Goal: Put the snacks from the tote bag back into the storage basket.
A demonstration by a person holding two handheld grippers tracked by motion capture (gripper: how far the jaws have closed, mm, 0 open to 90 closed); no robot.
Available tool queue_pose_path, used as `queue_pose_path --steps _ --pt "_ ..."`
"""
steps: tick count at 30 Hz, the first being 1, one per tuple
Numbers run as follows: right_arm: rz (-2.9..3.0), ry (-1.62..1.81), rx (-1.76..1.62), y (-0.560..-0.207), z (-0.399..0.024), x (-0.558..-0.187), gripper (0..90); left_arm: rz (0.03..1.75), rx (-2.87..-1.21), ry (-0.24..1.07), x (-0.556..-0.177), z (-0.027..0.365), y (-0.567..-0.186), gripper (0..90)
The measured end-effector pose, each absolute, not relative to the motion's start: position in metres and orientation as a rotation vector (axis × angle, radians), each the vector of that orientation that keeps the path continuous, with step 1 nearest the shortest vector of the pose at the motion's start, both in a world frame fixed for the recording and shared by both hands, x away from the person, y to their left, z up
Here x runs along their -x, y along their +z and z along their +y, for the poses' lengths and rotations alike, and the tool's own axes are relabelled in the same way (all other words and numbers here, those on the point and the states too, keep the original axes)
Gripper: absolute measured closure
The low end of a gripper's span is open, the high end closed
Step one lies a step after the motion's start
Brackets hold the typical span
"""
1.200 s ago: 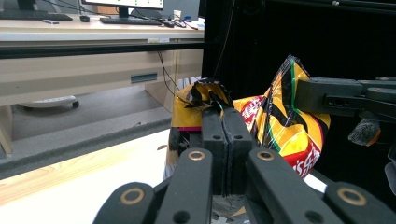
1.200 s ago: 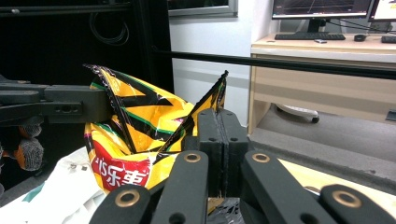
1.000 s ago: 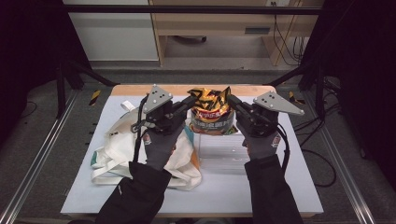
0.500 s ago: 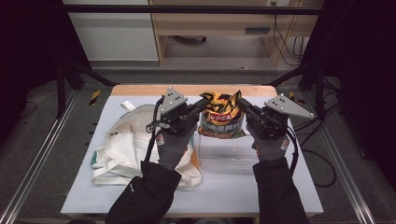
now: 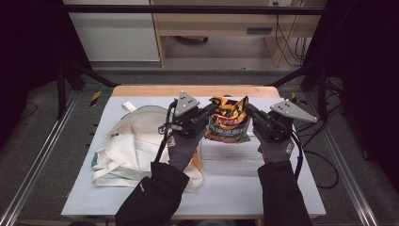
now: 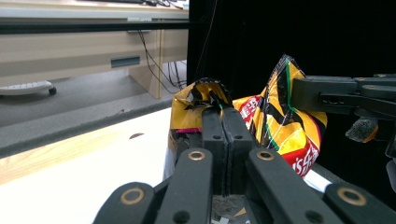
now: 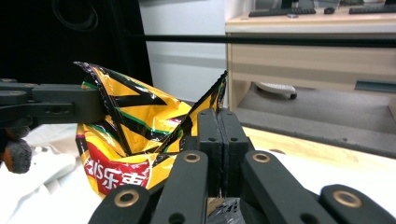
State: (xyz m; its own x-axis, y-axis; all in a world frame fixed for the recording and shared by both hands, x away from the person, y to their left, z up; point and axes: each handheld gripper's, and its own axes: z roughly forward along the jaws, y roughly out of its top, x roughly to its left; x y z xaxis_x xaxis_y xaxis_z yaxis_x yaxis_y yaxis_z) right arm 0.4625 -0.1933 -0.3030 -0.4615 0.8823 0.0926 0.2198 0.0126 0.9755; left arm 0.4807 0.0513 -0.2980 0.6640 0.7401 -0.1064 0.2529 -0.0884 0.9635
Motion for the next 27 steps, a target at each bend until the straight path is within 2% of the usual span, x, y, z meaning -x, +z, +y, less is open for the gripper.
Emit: queue_pose_path --steps 27 --pt "1.817 1.351 -1.217 -0.345 -0.184 -0.49 89.0 0.925 -1.714 0.474 -0.499 0.047 -0.344 88.8"
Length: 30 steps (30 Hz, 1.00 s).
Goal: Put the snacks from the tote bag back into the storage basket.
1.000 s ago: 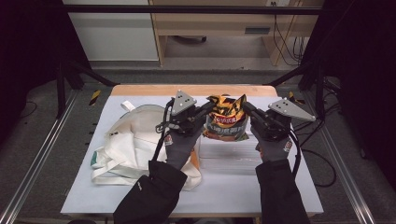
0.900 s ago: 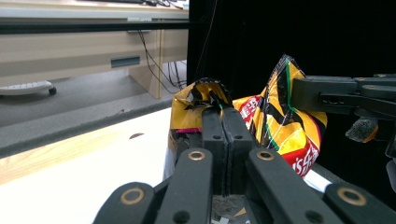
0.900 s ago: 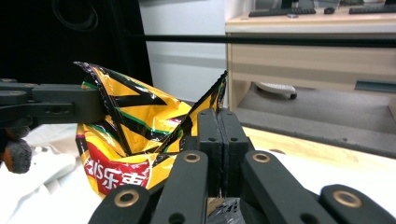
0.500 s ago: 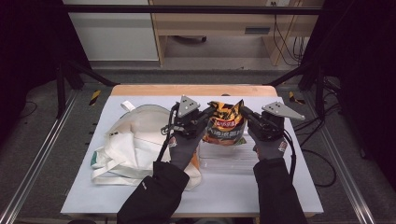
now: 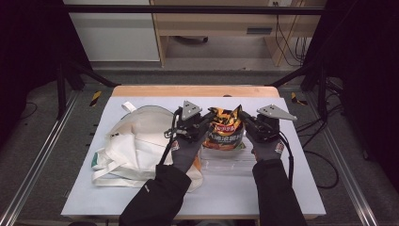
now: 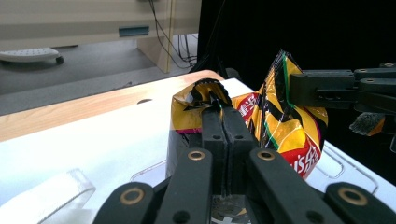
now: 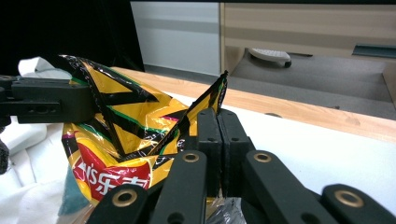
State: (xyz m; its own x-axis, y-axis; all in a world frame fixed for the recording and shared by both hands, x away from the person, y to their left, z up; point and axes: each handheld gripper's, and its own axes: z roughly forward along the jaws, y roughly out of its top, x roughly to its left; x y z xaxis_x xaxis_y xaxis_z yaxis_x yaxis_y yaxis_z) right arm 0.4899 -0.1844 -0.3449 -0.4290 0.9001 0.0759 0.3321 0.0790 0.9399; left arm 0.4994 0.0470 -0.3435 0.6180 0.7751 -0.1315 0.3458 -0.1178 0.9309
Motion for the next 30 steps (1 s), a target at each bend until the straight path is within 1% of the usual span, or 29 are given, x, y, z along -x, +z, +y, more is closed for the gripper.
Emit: queue_pose_path --steps 11,17,27,30 --pt "1.831 1.325 -1.229 -0.355 -0.18 -0.497 88.3 0.946 -1.723 0.485 -0.502 0.047 -0.353 87.3" --pt "1.822 1.312 -1.224 -0.358 -0.176 -0.5 86.5 0.953 -1.716 0.505 -0.506 0.048 -0.356 85.8" --pt "1.796 1.299 -1.194 -0.362 -0.17 -0.505 78.4 0.951 -1.694 0.52 -0.513 0.051 -0.358 80.6" --pt "1.784 1.296 -1.186 -0.362 -0.169 -0.506 74.9 0.922 -1.682 0.481 -0.516 0.054 -0.359 71.7"
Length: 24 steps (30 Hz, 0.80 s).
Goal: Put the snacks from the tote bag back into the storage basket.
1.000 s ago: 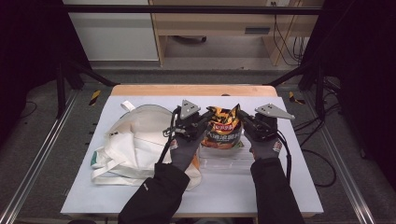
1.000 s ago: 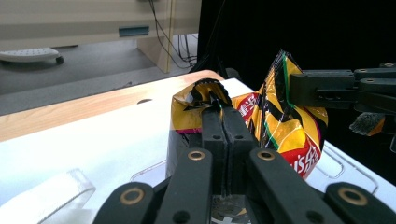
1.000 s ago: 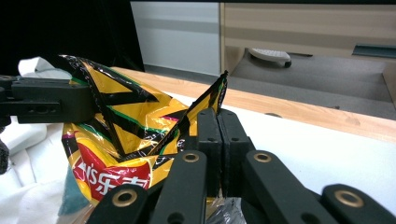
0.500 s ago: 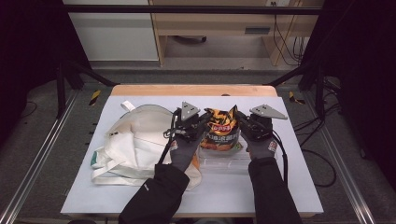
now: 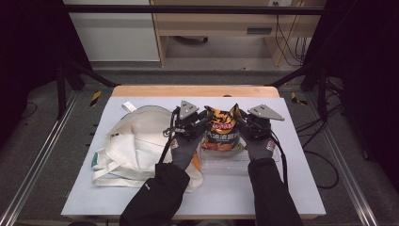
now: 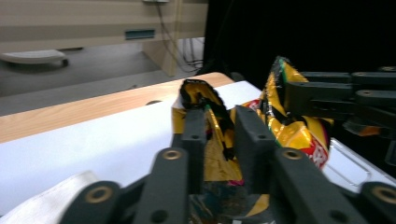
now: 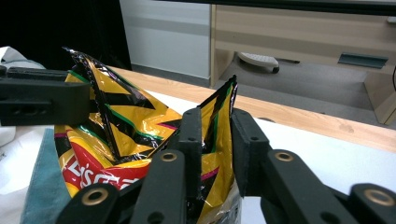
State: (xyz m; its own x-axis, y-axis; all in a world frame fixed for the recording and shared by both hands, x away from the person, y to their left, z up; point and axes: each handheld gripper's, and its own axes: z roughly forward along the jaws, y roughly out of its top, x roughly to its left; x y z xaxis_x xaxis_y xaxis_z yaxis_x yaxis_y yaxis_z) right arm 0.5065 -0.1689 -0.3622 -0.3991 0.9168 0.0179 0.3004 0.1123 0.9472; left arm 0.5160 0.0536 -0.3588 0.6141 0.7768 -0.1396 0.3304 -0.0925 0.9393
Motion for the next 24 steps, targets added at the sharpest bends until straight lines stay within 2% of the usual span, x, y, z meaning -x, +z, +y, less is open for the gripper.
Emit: queue_pose_path --steps 5,12,24 --pt "1.769 1.303 -1.165 -0.362 -0.169 -0.506 68.9 0.911 -1.677 0.495 -0.515 0.055 -0.358 61.3" --pt "1.705 1.32 -1.097 -0.35 -0.175 -0.498 52.3 0.88 -1.671 0.532 -0.509 0.064 -0.351 52.4" --pt "1.678 1.33 -1.063 -0.338 -0.179 -0.482 36.0 0.863 -1.752 0.538 -0.498 0.104 -0.349 43.4"
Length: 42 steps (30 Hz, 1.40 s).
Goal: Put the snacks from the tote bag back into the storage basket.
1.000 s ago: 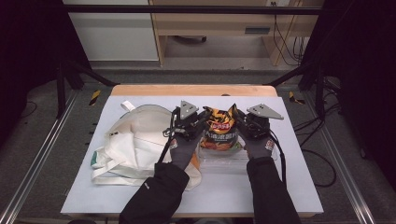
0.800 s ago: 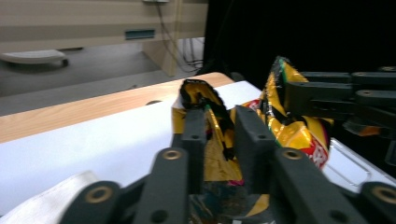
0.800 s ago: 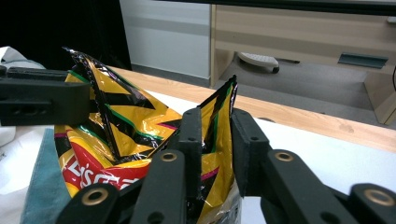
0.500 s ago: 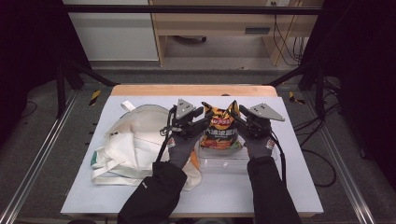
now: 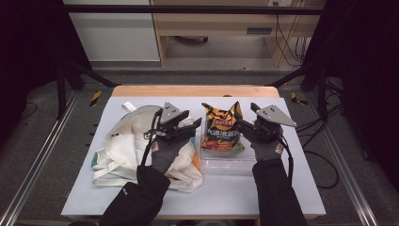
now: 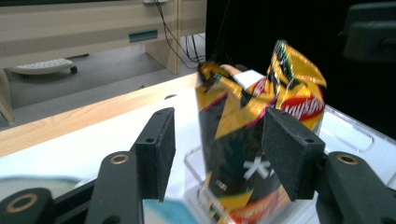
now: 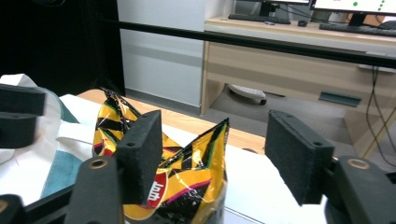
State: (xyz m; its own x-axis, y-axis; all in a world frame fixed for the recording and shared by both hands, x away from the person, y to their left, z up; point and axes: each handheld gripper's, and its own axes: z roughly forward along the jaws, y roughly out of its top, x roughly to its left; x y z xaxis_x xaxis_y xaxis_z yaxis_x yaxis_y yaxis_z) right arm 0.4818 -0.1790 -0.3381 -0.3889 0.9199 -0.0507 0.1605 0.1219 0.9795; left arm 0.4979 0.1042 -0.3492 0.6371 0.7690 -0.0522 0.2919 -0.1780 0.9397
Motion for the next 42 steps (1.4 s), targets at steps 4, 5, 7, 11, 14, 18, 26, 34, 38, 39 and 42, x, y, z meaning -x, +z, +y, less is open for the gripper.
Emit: queue_pose_path --steps 4,5,7,11,14,18,26,34,38,39,42 --pt "1.672 1.31 -1.055 -0.336 -0.184 -0.473 30.2 0.859 -1.771 0.541 -0.489 0.128 -0.352 41.2" --pt "1.672 1.31 -1.055 -0.336 -0.184 -0.473 30.2 0.859 -1.771 0.541 -0.489 0.128 -0.352 40.7" --pt "1.678 1.301 -1.054 -0.336 -0.186 -0.47 27.8 0.857 -1.785 0.555 -0.486 0.137 -0.353 39.3" --pt "1.685 1.276 -1.047 -0.337 -0.19 -0.465 23.0 0.87 -1.79 0.579 -0.479 0.156 -0.357 36.9" --pt "1.692 1.252 -1.044 -0.34 -0.195 -0.459 19.3 0.888 -1.792 0.586 -0.473 0.175 -0.36 33.9" --pt "1.698 1.254 -1.044 -0.343 -0.199 -0.455 18.0 0.903 -1.797 0.602 -0.468 0.187 -0.362 31.2" --pt "1.745 1.218 -1.061 -0.357 -0.209 -0.444 15.3 0.926 -1.835 0.671 -0.452 0.214 -0.37 26.7" --pt "1.738 1.242 -1.095 -0.37 -0.218 -0.435 14.8 0.978 -1.801 0.665 -0.441 0.246 -0.383 26.1" --pt "1.745 1.239 -1.095 -0.375 -0.221 -0.433 14.4 0.99 -1.78 0.677 -0.438 0.257 -0.387 26.1" --pt "1.748 1.235 -1.099 -0.377 -0.222 -0.433 14.1 0.995 -1.77 0.68 -0.436 0.261 -0.389 26.1" --pt "1.747 1.229 -1.113 -0.381 -0.227 -0.431 14.1 1.007 -1.757 0.678 -0.434 0.27 -0.395 26.1"
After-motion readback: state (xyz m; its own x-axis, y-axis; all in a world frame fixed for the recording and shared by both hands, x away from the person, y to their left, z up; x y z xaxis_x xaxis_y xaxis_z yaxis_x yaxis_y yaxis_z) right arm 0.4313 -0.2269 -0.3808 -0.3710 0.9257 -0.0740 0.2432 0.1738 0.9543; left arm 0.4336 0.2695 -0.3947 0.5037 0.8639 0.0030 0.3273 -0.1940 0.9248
